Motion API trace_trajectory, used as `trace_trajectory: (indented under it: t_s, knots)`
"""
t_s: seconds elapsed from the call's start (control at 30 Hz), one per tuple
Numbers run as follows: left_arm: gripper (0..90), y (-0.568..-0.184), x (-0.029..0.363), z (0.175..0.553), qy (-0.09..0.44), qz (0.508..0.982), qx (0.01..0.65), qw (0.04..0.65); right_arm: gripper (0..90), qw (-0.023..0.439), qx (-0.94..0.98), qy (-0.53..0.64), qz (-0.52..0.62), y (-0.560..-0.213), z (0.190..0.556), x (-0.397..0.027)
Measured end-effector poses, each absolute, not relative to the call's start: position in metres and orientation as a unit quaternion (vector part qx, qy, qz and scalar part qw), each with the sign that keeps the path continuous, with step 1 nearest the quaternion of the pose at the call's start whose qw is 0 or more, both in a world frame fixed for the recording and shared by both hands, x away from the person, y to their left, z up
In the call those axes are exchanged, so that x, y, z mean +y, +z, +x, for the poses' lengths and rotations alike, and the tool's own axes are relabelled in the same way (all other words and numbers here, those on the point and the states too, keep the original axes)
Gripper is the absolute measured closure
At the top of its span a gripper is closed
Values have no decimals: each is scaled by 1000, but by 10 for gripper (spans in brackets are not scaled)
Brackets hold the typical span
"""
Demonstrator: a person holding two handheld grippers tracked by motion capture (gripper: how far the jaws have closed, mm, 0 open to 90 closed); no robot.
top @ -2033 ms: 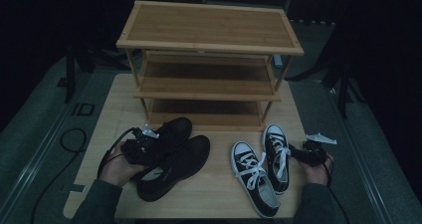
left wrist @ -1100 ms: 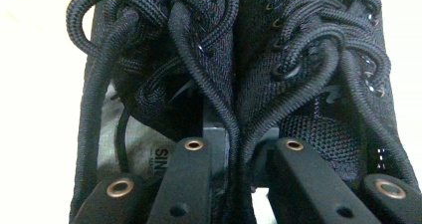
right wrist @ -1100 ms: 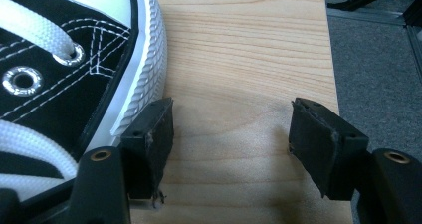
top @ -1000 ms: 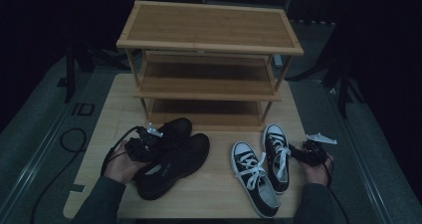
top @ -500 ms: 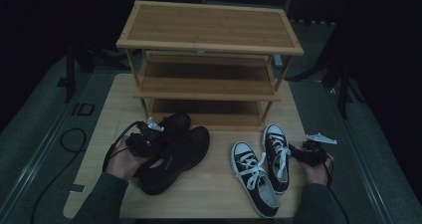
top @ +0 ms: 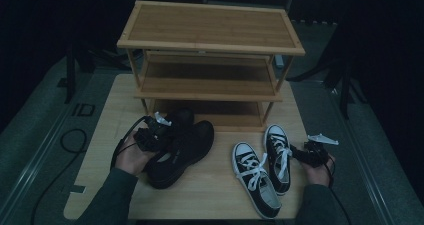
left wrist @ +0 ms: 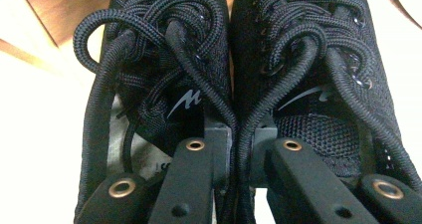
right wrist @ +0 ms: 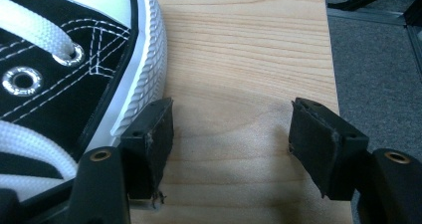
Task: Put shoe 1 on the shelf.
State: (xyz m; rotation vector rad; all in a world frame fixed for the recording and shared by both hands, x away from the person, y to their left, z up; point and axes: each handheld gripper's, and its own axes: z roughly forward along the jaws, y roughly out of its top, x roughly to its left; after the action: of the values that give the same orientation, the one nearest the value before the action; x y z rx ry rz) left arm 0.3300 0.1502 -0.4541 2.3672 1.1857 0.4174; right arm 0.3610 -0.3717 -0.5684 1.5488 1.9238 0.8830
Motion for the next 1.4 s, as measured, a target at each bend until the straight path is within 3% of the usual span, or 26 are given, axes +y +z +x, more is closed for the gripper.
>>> trace_trajectory:
  t_s: [1.4]
  knots:
    - [840, -470, 100, 387, 210, 821, 482, 222, 337, 257, 710, 325, 570, -568, 361, -372]
